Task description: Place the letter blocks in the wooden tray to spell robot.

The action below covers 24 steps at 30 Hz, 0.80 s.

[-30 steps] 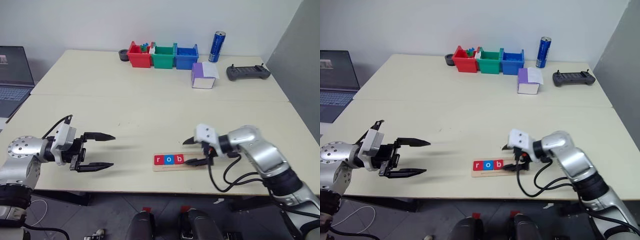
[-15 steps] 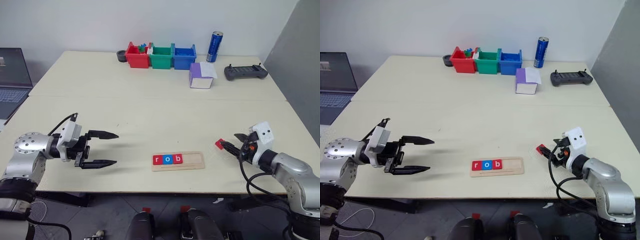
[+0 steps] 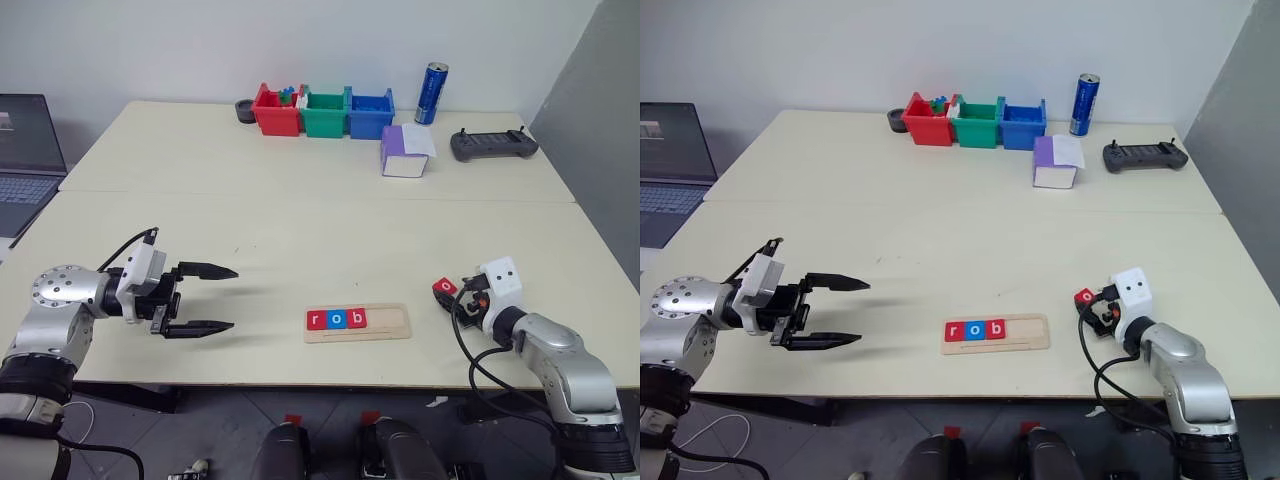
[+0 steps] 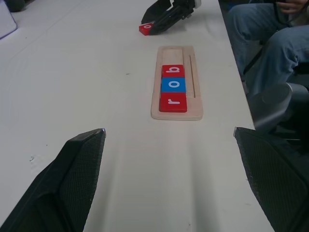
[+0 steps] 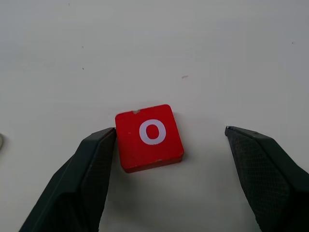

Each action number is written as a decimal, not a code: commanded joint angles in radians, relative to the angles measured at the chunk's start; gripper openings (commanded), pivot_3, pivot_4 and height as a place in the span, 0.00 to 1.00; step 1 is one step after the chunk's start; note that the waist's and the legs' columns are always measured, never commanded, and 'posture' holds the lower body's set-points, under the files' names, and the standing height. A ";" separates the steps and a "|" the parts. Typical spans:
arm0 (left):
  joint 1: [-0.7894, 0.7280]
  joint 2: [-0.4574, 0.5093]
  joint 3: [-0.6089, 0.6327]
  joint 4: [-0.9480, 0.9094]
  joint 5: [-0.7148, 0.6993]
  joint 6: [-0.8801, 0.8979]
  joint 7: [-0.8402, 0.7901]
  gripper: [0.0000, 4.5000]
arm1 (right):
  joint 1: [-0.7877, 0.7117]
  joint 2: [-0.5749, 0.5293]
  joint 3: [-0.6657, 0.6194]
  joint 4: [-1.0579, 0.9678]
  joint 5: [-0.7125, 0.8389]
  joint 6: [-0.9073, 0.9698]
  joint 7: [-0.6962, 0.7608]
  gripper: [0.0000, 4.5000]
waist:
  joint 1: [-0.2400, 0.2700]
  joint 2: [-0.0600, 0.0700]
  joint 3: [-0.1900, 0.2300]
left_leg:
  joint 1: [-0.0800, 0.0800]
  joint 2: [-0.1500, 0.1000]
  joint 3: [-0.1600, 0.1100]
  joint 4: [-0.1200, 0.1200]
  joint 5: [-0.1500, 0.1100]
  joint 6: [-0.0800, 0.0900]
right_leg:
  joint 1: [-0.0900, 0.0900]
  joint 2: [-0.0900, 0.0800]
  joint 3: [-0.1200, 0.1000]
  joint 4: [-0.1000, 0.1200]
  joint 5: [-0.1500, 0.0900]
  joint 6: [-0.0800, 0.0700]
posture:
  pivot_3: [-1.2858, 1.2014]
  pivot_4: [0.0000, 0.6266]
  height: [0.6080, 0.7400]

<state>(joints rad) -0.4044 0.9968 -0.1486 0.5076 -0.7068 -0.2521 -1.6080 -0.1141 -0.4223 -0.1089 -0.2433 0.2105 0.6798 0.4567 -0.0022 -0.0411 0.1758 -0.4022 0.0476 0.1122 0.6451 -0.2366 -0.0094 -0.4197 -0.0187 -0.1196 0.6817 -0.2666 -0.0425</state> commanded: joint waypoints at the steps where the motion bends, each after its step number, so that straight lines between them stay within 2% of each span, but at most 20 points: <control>1: -0.004 0.018 0.028 -0.019 -0.021 -0.013 -0.006 1.00 | -0.012 0.004 0.013 0.014 -0.007 -0.024 -0.013 0.71 | 0.000 0.000 0.000 | 0.000 0.000 0.000 0.000 0.000 0.000 | 0.000 0.000 0.000 0.000 0.000 0.000 | 0.52 0.24 1.00; 6: -0.009 0.012 0.026 -0.014 -0.017 -0.013 -0.006 1.00 | -0.008 0.000 0.026 0.006 -0.007 -0.028 -0.020 0.34 | 0.000 0.000 0.000 | 0.000 0.000 0.000 0.000 0.000 0.000 | 0.000 0.000 0.000 0.000 0.000 0.000 | 0.52 0.24 1.00; 11: -0.017 0.010 0.020 -0.010 -0.016 -0.013 -0.006 1.00 | 0.026 0.001 0.018 -0.090 -0.020 0.012 -0.075 0.32 | 0.001 0.000 0.000 | 0.000 0.000 0.000 0.000 0.000 0.000 | 0.000 0.000 0.000 0.000 0.000 0.000 | 0.52 0.24 1.00; 13: -0.025 0.011 0.016 -0.003 -0.016 -0.012 -0.006 1.00 | 0.049 0.027 0.001 -0.160 -0.021 0.044 -0.129 0.32 | 0.002 0.000 0.000 | 0.000 0.000 0.000 0.000 0.000 0.000 | 0.000 0.000 0.000 0.000 0.000 0.000 | 0.52 0.24 1.00; 20: -0.057 0.012 -0.015 0.030 -0.013 -0.026 -0.006 1.00 | 0.228 0.175 0.080 -0.542 -0.040 0.234 -0.310 0.32 | 0.001 0.000 0.000 | -0.001 0.000 0.000 -0.001 0.000 0.000 | -0.001 0.000 0.000 0.000 0.000 0.000 | 0.52 0.24 1.00; 24: -0.087 0.010 -0.043 0.055 -0.013 -0.035 -0.006 1.00 | 0.285 0.218 0.127 -0.634 -0.065 0.315 -0.380 0.32 | 0.002 -0.001 0.000 | 0.000 0.000 -0.001 0.000 0.000 0.000 | 0.000 0.000 0.000 0.000 0.000 0.000 | 0.52 0.24 1.00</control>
<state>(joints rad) -0.4704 0.9971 -0.1805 0.5581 -0.7064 -0.2706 -1.6080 0.1676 -0.2125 0.0108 -0.8205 0.1665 0.9695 0.1119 -0.0004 -0.0417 0.1753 -0.4027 0.0477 0.1116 0.6451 -0.2367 -0.0094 -0.4200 -0.0187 -0.1195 0.6811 -0.2667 -0.0423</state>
